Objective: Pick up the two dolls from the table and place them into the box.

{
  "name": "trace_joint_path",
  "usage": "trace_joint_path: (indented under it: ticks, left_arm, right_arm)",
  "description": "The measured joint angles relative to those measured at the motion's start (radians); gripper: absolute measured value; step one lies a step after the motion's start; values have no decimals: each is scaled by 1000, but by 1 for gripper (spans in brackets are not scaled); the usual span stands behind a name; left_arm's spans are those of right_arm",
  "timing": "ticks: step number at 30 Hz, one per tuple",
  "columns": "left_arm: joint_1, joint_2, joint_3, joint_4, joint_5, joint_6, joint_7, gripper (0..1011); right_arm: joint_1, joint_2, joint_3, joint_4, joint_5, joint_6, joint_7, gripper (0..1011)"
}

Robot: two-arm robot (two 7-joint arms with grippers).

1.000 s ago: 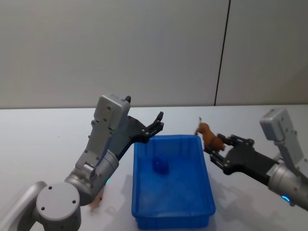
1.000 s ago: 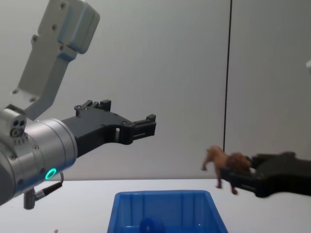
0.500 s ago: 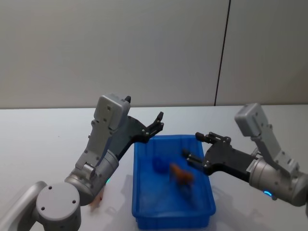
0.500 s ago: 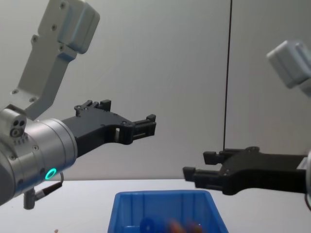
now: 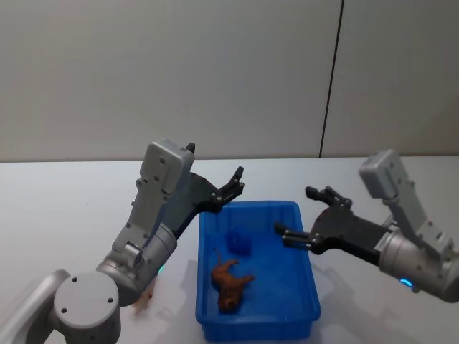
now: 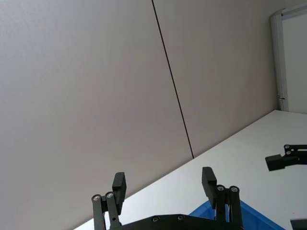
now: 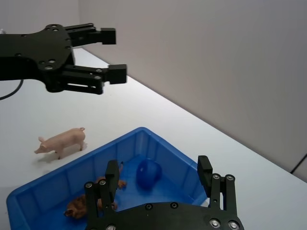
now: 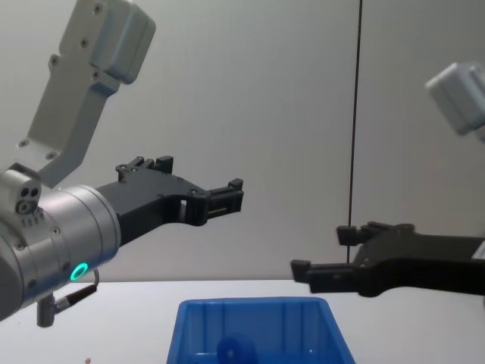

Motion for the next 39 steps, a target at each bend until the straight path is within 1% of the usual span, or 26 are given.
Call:
trace_joint_path:
  ticks: [4,6,8,12,13,17,27,33,37,39]
  left_arm:
    - [0,0,0,0,0,0,0,1001]
    - [0,0,0,0,0,0,0,1001]
    - [0,0,0,0,0,0,0,1001]
    - [0,0,0,0,0,0,0,1001]
    - [0,0,0,0,0,0,0,1001]
    - [0,0,0,0,0,0,0,1001]
    - [6,4,-1,-7,1,7,3,1001]
    - [32,24,-5,-39,1,34,27,1001]
    - [67,51,-9,-78,-7,70,61,1001]
    - [80,62,-11,-91,-11,80,71,1001]
  right_arm:
    - [-10,24,21,-2,32,-13,-9,1001]
    - [-12,29,24,-2,38,-15,-11,1001]
    - [-23,48,40,-6,57,-19,-15,1001]
    - [-38,71,57,-9,81,-21,-19,1001]
    - [-38,71,57,-9,81,-21,-19,1001]
    - [-56,99,77,-14,108,-23,-25,1001]
    - [-74,125,95,-18,133,-24,-30,1001]
    - [-80,134,101,-20,142,-24,-32,1001]
    - [-84,139,104,-20,146,-25,-32,1001]
    - [-84,140,105,-21,147,-25,-33,1001]
